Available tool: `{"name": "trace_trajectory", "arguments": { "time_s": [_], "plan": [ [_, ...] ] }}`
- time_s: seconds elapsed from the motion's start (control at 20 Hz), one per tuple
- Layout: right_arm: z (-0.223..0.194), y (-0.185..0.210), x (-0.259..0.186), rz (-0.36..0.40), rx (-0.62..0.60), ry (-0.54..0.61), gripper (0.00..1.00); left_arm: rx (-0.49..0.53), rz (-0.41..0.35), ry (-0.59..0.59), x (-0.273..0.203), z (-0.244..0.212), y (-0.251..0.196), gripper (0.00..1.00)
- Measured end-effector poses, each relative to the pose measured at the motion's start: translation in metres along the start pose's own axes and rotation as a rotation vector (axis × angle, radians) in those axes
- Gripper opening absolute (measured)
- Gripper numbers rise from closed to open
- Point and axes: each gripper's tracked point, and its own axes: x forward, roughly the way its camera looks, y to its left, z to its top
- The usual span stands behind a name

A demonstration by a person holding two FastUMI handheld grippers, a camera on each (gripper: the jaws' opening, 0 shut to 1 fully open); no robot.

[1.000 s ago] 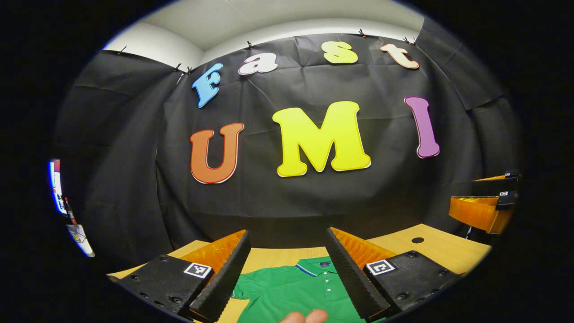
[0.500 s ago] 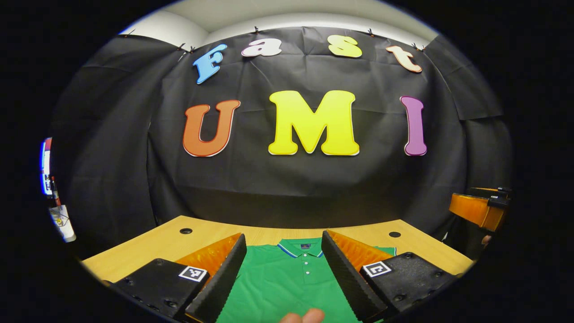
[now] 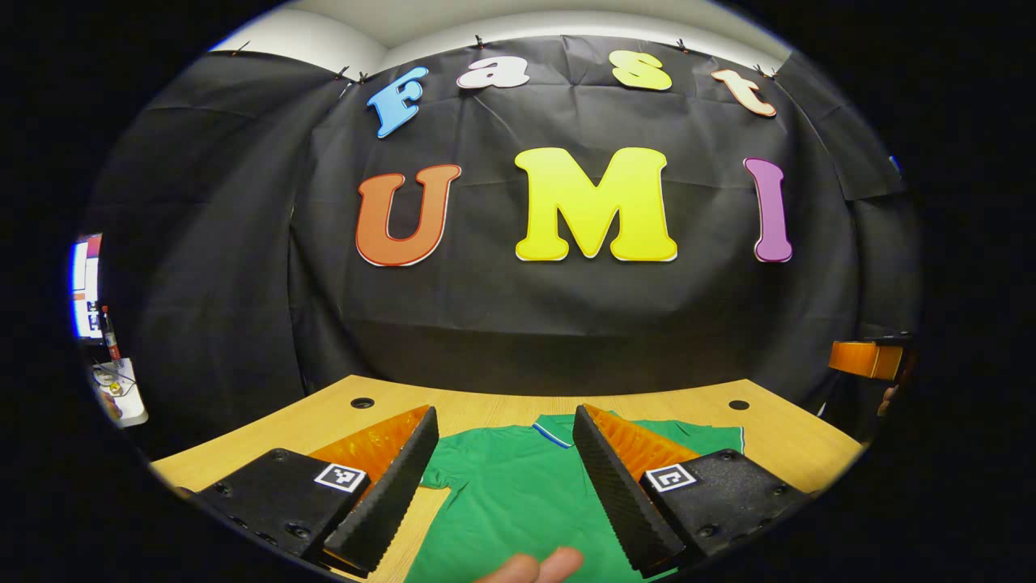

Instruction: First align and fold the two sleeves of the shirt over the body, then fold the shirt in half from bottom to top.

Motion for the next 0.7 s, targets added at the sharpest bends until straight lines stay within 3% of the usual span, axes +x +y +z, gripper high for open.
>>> {"name": "trace_trajectory", "arguments": {
  "time_s": [0.4,0.7],
  "plan": [
    [-0.059,-0.009,0.102,-0.093,-0.045,0.18,0.96,0.04,-0.008,-0.001,0.008,-0.027,0.011,1.0],
    [-0.126,-0.024,0.162,-0.171,-0.048,0.329,0.96,0.041,-0.045,-0.003,0.01,-0.042,0.01,1.0]
  ]
}}
